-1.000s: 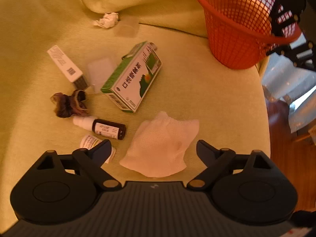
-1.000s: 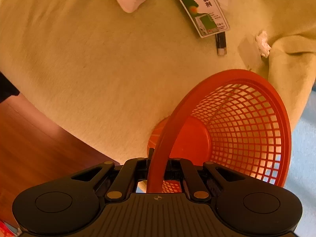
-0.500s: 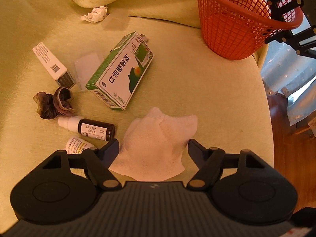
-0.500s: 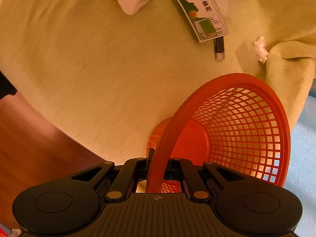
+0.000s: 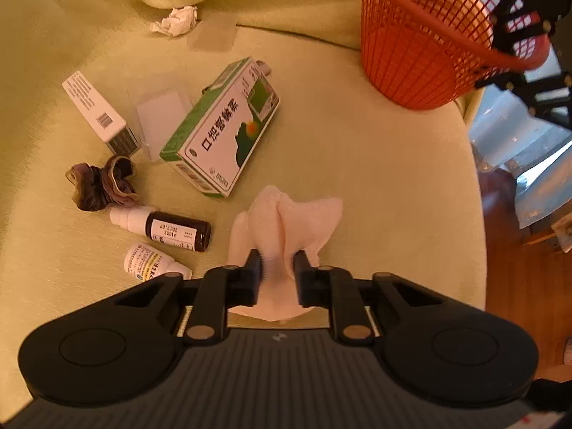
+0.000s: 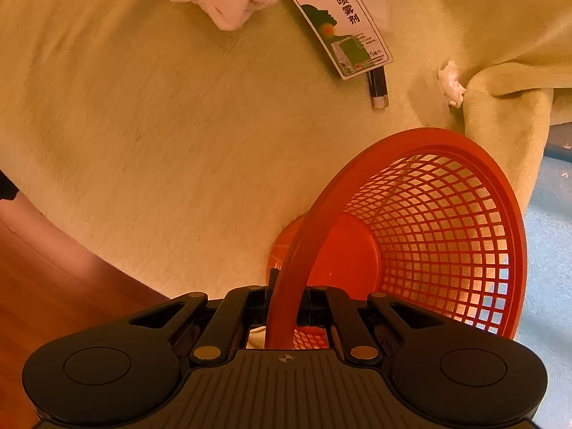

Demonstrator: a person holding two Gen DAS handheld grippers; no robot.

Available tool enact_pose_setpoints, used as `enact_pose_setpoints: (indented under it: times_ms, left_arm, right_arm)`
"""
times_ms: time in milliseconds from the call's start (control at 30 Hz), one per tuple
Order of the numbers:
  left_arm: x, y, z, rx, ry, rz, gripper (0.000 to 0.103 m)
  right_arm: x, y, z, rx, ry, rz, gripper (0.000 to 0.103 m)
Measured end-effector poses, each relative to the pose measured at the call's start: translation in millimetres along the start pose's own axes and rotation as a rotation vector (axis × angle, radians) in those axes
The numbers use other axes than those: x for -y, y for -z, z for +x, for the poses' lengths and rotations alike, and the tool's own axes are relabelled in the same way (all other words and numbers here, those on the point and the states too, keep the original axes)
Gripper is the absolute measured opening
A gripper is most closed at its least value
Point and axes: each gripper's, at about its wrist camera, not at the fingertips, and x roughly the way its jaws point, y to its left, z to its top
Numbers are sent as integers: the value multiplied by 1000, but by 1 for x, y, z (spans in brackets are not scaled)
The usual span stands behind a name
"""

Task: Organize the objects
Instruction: 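Grasp the white tissue with the left tool while the right holds the basket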

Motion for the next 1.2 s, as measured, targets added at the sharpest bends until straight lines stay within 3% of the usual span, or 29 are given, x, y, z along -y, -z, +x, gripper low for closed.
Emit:
enact_pose_setpoints:
  times_ms: [67,500,933,1200]
  left_arm:
    - [-1,-3,-5,3,-1,-7,0]
    - [-6,-8,-10,15,-2,-28,0]
    - [-9,-8,-1,29,-36,-18,37]
    - [-9,0,7,26,-21,0,41]
  right_arm:
    - [0,1,0,4,4,7,1]
    - [-1,-2,3,29,28,58,1]
    - [-2,-20,7,41,133,151,2]
    - [-5,-32,11,45,165,193,1]
